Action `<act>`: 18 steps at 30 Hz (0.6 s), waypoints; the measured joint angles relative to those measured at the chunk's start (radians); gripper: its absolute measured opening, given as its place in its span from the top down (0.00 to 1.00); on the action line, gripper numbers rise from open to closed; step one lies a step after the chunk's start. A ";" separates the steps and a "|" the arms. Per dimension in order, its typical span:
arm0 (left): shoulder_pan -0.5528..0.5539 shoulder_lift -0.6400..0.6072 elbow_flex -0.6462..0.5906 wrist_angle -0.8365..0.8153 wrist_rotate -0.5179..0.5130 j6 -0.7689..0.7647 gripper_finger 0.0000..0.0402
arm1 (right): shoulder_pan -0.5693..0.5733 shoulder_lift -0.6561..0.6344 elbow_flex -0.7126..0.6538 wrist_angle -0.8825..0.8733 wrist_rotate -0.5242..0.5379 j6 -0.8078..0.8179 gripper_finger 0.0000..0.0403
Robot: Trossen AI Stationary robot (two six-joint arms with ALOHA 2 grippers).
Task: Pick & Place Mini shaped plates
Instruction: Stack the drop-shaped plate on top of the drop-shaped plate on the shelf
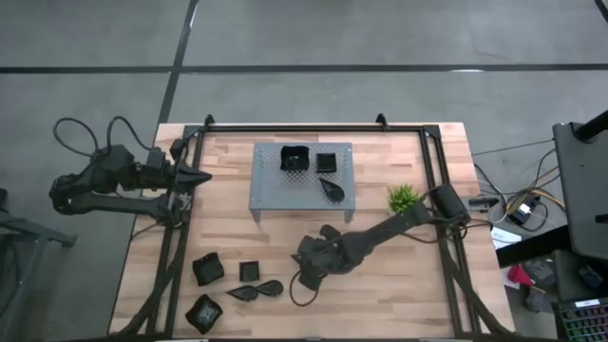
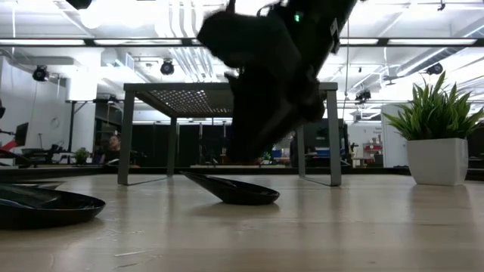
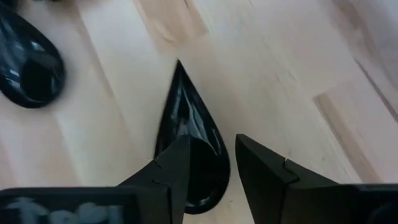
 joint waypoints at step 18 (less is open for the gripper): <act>0.000 0.000 0.000 0.000 0.000 0.000 1.00 | -0.008 0.008 -0.066 0.068 0.047 -0.066 0.68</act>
